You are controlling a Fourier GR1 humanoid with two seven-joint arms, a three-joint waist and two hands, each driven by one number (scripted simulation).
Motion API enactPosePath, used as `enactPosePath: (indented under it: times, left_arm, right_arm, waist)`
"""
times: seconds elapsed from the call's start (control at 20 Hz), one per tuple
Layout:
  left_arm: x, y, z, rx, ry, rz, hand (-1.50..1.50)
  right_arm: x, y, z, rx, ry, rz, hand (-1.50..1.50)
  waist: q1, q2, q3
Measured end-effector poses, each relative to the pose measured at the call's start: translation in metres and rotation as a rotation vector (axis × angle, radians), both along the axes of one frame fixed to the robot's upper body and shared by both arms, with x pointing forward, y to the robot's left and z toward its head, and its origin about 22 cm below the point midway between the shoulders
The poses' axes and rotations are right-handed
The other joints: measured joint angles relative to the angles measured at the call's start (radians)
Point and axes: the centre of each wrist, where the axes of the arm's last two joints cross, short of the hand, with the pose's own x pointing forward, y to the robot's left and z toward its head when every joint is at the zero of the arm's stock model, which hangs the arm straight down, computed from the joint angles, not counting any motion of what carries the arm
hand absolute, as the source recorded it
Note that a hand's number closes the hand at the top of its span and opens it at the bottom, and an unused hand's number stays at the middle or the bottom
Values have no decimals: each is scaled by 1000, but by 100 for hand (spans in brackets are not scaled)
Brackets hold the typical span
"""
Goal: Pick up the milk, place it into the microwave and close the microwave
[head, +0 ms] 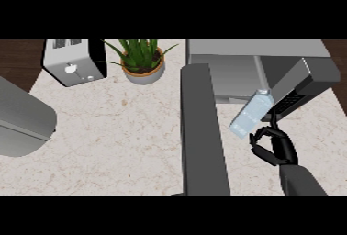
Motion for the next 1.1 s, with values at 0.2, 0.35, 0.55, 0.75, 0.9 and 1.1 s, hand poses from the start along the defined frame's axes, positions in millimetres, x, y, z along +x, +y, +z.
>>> enactPosePath:
  times: [0.2, 0.35, 0.55, 0.75, 0.9, 1.1]
  left_arm:
    - [2, -2, -1, -15, 3, -3, -150]
    - [1, 2, 3, 5, 7, -2, -150]
    - [1, 4, 0, -8, 1, -8, -150]
    - [-2, 6, 2, -8, 6, -7, -150]
    - [-3, 7, 4, -13, 9, -11, -150]
    - [-5, 6, 3, -20, 23, -11, -150]
  right_arm:
    - [2, 16, -4, 35, -14, 3, 150]
    - [-4, 22, -10, 49, 5, -19, 150]
    - [-5, 35, -14, 71, 17, -24, 150]
    - [9, 45, -7, 56, 1, -5, 150]
    - [23, 47, 3, 37, -27, -7, 150]
    - [44, 51, 19, 14, -64, -14, 150]
  waist:
    - [2, 1, 1]
    - [4, 5, 4]
    - [6, 9, 8]
    - [8, 10, 9]
    - [12, 12, 10]
    - [10, 11, 9]
